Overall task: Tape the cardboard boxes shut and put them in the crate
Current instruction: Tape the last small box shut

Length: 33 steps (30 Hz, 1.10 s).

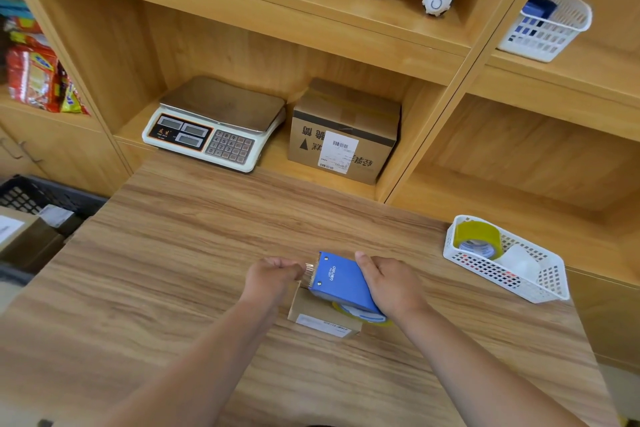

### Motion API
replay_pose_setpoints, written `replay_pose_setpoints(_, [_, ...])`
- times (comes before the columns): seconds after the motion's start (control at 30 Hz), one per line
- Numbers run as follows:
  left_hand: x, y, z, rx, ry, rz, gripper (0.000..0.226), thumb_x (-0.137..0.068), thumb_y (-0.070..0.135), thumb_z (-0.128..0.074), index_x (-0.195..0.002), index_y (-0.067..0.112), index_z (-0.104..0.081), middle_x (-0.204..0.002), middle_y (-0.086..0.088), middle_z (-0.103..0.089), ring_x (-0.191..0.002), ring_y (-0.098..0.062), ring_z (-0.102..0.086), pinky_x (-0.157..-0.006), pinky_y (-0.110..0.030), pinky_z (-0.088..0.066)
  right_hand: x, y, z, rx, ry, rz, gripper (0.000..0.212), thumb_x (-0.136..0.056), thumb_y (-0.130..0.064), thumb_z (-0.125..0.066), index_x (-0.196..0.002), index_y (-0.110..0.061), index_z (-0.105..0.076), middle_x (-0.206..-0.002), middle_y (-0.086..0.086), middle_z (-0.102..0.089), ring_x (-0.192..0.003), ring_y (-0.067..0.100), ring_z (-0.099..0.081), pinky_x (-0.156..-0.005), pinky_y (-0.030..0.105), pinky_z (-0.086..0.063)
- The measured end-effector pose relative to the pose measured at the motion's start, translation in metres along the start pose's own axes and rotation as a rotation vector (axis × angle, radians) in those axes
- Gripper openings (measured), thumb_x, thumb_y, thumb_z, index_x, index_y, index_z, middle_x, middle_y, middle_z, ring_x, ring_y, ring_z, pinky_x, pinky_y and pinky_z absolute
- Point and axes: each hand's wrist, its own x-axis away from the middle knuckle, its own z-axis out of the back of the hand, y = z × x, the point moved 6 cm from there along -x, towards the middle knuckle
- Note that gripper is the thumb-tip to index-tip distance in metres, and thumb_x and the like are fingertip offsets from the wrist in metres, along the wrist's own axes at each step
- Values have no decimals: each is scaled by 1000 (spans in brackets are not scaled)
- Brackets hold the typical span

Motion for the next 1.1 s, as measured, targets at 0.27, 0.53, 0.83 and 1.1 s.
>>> replay_pose_setpoints(0.27, [-16, 3, 26, 68, 54, -18, 14, -80, 3, -71, -71, 8, -61, -75, -5, -63, -75, -15, -55, -66, -21, -37, -1, 5, 12, 148, 4, -6, 58, -98, -56, -21, -70, -21, -57, -74, -2, -59, -79, 21, -55, -64, 31, -37])
replay_pose_setpoints(0.53, [-25, -16, 31, 2, 100, 33, 12, -79, 10, -74, -72, 9, -63, -75, -4, -64, -77, -16, -54, -63, -22, -36, 1, -5, 5, 412, -13, 26, 63, -100, -53, -14, -90, -19, -66, -89, 1, -68, -88, 21, -60, -68, 29, -37])
replay_pose_setpoints(0.83, [-33, -37, 40, 9, 160, 91, 22, -80, 5, -70, -62, 9, -58, -72, -5, -61, -71, -16, -52, -61, -21, -38, -8, -29, -11, 601, -23, 74, 53, -101, -49, -13, -80, -23, -55, -85, -1, -67, -84, 22, -60, -81, 32, -34])
replay_pose_setpoints(1.1, [-38, -47, 46, 49, 142, 95, 22, -79, 3, -71, -62, 9, -58, -66, -3, -59, -67, -16, -52, -62, -23, -39, -13, -36, -13, 630, -29, 50, 53, -100, -52, -15, -76, -23, -54, -88, 0, -69, -80, 22, -58, -83, 32, -34])
